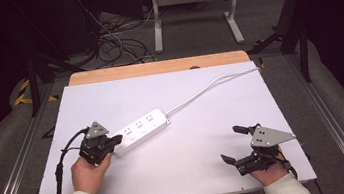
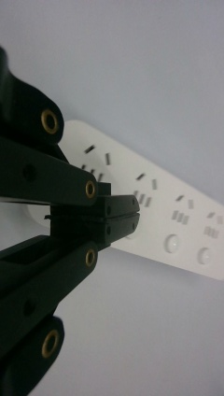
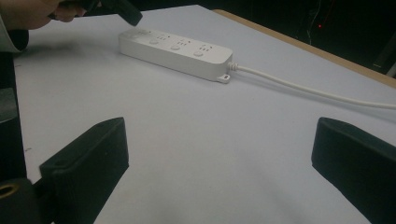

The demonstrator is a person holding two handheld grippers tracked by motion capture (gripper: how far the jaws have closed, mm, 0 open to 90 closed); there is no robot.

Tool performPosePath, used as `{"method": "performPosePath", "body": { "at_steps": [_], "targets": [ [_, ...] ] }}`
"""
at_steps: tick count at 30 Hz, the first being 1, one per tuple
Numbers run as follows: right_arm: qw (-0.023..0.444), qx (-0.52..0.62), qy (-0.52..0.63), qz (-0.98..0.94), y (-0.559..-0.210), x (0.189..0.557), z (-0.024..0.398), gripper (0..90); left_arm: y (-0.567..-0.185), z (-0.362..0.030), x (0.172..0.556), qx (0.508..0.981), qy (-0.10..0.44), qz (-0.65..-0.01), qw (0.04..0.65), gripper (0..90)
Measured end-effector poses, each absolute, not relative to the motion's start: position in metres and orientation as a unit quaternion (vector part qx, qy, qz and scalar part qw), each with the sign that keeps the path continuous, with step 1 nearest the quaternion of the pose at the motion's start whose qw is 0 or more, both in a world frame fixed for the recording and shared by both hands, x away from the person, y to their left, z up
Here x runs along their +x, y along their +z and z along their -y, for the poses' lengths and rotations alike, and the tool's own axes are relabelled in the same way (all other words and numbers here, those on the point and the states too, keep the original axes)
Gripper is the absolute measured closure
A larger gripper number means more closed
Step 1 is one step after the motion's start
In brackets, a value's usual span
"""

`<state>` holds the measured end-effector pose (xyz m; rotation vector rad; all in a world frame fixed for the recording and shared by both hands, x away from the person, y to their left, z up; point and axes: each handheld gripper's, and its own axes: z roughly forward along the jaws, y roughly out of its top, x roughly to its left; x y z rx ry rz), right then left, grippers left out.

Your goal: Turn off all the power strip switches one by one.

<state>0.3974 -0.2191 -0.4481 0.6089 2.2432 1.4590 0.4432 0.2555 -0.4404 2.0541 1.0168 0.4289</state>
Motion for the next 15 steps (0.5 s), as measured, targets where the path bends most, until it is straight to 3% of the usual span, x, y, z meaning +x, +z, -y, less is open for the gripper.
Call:
{"method": "performPosePath", "body": {
  "at_steps": [15],
  "targets": [
    [0.196,0.216,0.519,-0.803,-0.449,0.397,0.218,4.4,-0.435,-0.235,0.456,0.817,0.160,-0.393,0.391,90.0]
  ]
}}
